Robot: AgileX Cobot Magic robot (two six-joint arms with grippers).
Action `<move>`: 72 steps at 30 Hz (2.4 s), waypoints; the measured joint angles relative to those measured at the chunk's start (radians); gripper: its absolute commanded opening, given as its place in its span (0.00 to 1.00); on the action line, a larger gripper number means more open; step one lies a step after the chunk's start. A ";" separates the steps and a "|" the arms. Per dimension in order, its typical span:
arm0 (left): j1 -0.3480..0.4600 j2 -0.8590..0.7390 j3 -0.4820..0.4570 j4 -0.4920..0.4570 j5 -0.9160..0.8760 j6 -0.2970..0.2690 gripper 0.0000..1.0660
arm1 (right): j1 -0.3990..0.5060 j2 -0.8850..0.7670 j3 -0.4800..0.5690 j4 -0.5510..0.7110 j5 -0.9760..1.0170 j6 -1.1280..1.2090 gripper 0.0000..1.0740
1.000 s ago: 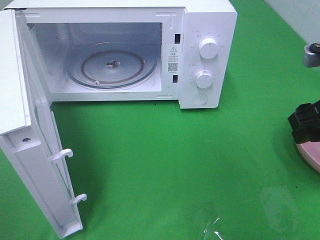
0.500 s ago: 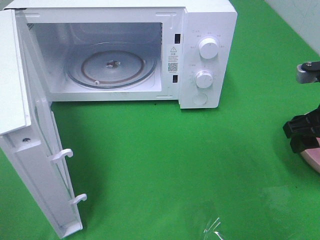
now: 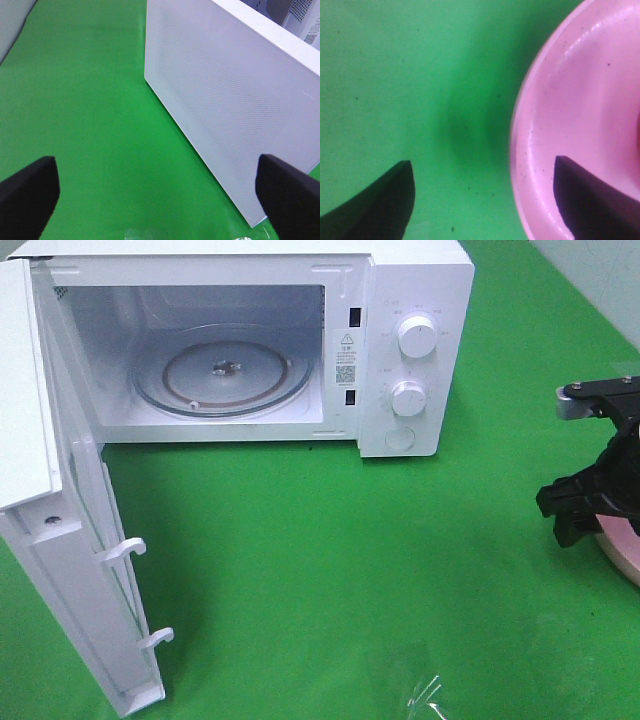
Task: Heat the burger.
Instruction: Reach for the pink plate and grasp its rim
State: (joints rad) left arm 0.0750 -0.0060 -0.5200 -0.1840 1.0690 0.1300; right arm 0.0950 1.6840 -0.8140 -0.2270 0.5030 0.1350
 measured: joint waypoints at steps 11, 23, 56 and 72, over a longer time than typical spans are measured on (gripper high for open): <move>0.000 0.000 0.000 0.000 0.000 0.000 0.94 | -0.058 0.035 -0.043 -0.009 0.002 -0.001 0.71; 0.000 0.000 0.000 0.000 0.000 0.000 0.94 | -0.081 0.064 -0.043 0.008 -0.001 -0.001 0.71; 0.000 0.000 0.000 0.000 0.000 0.000 0.94 | -0.081 0.177 -0.044 -0.007 -0.035 0.001 0.26; 0.000 0.000 0.000 0.000 0.000 0.000 0.94 | -0.080 0.173 -0.055 -0.034 -0.039 0.001 0.00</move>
State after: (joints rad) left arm 0.0750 -0.0060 -0.5200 -0.1840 1.0690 0.1300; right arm 0.0150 1.8570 -0.8690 -0.2610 0.4640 0.1360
